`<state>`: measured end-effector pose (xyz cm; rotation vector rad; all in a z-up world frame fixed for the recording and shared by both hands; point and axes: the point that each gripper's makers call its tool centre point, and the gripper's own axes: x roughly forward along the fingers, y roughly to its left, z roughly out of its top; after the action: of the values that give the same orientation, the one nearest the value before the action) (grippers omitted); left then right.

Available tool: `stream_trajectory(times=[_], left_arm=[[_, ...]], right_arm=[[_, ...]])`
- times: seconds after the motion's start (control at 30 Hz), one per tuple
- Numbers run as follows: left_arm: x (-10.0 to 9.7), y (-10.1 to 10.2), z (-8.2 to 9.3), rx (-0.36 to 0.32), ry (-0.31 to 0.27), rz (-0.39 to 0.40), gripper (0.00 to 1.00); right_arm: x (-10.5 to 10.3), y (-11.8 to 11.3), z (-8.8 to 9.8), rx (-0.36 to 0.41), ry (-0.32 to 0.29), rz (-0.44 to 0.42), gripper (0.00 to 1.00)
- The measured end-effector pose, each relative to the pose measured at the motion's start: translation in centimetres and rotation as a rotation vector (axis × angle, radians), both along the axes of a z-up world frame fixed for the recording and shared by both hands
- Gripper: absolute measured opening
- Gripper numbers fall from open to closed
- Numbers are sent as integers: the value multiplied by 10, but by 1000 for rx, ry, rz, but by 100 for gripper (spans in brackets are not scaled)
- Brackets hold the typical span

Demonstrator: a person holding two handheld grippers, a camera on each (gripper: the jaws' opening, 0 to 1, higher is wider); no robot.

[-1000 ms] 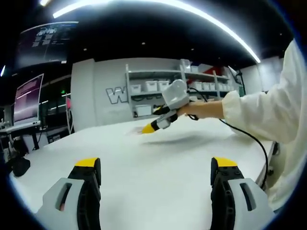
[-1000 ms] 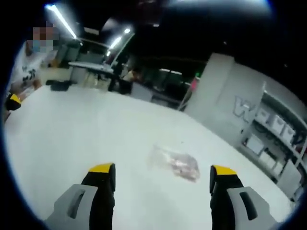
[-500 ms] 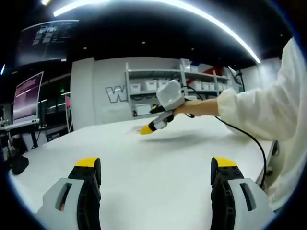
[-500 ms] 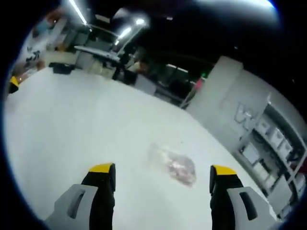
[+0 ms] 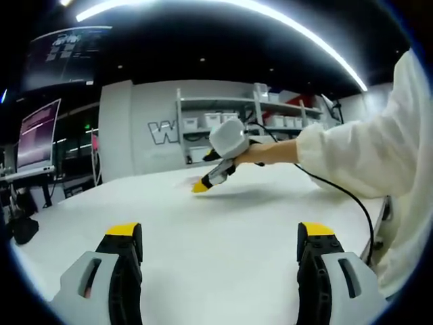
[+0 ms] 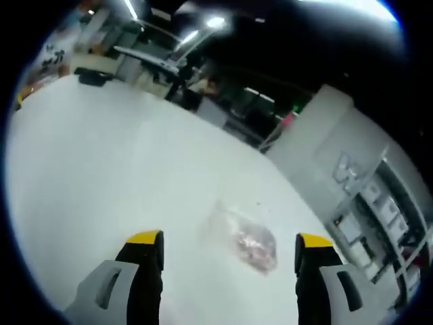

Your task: Open the resealable bag by pulling the two sides of the seal apart until the entire bag opening is separated and visibly accessible.

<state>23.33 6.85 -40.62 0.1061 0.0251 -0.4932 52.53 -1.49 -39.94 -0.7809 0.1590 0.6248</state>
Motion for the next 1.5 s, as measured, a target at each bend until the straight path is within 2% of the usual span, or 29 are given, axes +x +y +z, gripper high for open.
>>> stream_trajectory(times=[0.6, 0.8, 0.93, 1.0, 1.17, 1.27, 1.5], left_arm=[[-1, -1, 1, -6, -2, 1, 93], [-1, -1, 0, -10, 2, 0, 93], [0, -1, 1, -13, 0, 2, 92], [0, -1, 2, -20, -2, 3, 92], [1, -1, 1, -16, 2, 4, 92], [2, -1, 0, -18, 5, 3, 92], [2, 0, 0, -22, 7, 7, 92]], right_arm=[[11, 1, -1, -63, -25, -13, 77], [14, 3, -2, -55, -26, -20, 74], [19, 0, -5, -23, -8, -48, 72], [22, -1, -5, 30, 18, -66, 72], [25, -2, -2, 70, 20, -80, 70], [26, 0, -2, 114, 44, -86, 70], [28, 4, -10, 113, 55, -92, 67]])
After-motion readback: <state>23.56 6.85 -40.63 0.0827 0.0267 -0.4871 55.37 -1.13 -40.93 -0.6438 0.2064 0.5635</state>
